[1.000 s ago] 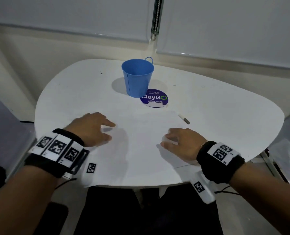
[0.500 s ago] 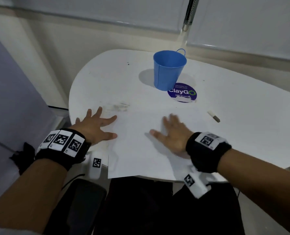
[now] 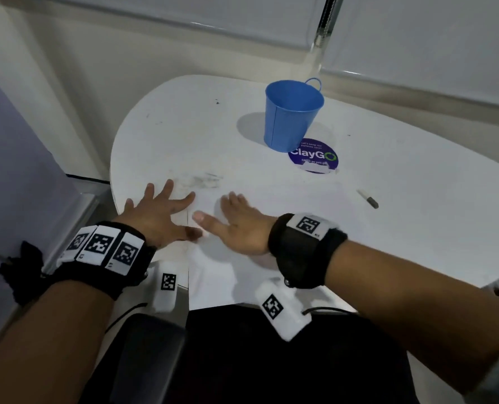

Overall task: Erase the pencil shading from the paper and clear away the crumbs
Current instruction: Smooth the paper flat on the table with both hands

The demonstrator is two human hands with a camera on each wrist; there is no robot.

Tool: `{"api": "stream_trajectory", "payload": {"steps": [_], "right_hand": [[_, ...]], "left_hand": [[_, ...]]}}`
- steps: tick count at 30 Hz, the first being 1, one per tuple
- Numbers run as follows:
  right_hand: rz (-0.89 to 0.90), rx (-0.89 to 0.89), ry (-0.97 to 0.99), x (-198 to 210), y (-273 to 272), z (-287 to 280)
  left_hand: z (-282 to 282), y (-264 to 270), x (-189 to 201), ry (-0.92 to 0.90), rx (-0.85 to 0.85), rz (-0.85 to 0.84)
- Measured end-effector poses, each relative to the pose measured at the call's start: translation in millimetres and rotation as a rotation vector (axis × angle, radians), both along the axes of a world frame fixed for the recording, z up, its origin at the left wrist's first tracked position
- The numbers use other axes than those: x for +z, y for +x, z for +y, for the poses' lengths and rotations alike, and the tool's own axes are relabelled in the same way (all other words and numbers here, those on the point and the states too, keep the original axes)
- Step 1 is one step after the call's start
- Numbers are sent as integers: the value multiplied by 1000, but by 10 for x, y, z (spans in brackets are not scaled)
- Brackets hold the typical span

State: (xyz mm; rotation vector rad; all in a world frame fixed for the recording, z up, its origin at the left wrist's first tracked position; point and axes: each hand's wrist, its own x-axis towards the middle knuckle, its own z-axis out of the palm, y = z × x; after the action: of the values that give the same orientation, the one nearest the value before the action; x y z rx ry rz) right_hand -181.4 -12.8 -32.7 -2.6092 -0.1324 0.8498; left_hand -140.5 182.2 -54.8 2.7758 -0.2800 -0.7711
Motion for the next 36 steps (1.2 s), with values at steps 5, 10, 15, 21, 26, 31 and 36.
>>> {"api": "stream_trajectory", "payload": {"steps": [5,10,15,21,26,31,36], "right_hand": [[-52,-494,-166,-2,164,-824],[-123,-339,-200,-187,199,-274],[-58,-26,-18,27,59,395],[-54,-301,-322,-45,151,-374],[-86,-29,-35,-117,34,436],[-141,-278,-1,8,156,-186],[-122,-656,-292,-137,28,-964]], "left_hand": [[9,-10,4,-18,-2,10],[6,-48,10,-33,30,3],[-28,-3,6,12,14,-6],[12,-24,33,-10,14,2],[-2,31,-13,15,10,-5],[27,14,-22,-7,8,2],[40,11,15,14,-15,17]]}}
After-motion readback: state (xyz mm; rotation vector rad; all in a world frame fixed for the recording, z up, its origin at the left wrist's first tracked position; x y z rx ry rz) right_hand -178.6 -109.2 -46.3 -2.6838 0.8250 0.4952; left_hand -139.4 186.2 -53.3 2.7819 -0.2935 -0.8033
